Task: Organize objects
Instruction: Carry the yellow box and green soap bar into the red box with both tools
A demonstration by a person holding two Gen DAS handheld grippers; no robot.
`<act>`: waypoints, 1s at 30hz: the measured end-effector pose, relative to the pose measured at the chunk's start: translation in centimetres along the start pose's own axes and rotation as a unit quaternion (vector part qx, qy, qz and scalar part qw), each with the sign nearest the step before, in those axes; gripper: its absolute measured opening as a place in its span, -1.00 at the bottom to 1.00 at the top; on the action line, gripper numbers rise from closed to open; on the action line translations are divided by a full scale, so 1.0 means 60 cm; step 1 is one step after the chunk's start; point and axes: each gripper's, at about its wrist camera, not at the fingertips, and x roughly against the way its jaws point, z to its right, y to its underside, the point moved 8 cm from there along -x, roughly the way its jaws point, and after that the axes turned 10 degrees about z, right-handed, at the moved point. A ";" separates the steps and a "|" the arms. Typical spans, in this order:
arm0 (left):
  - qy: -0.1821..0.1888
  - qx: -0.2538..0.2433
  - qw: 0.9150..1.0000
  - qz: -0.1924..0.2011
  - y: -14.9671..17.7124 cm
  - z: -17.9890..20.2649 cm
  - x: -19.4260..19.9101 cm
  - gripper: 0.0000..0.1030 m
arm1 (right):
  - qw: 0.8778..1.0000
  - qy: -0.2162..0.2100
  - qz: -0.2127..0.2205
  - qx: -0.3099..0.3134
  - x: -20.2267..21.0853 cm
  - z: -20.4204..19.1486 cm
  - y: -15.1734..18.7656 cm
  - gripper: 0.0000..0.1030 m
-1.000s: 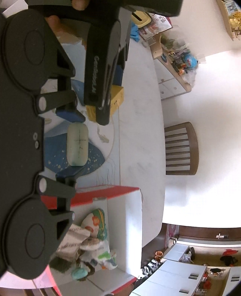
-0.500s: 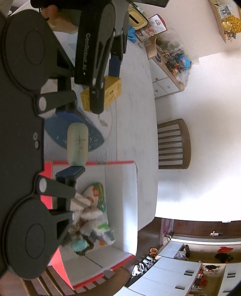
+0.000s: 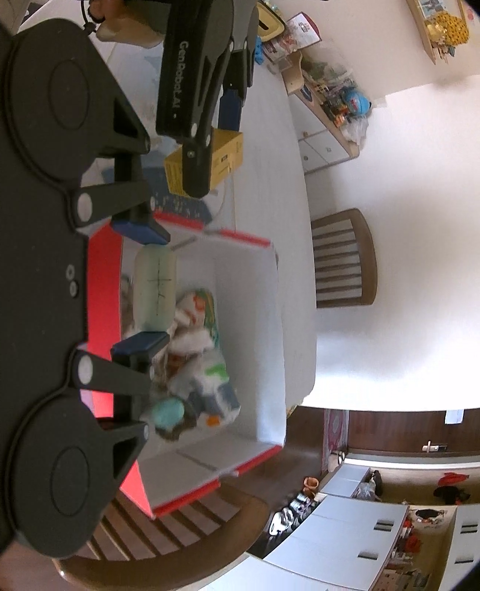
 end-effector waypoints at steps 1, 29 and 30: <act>0.000 -0.001 1.000 -0.001 -0.002 0.007 -0.006 0.41 | 1.000 0.001 -0.001 0.001 0.001 0.011 0.001 -0.04; -0.011 -0.035 0.996 -0.082 0.003 0.129 -0.195 0.41 | 0.999 -0.002 -0.051 -0.001 -0.132 0.175 -0.023 -0.03; -0.011 -0.035 0.996 -0.085 0.004 0.129 -0.202 0.41 | 0.998 -0.004 -0.056 -0.004 -0.139 0.178 -0.021 -0.03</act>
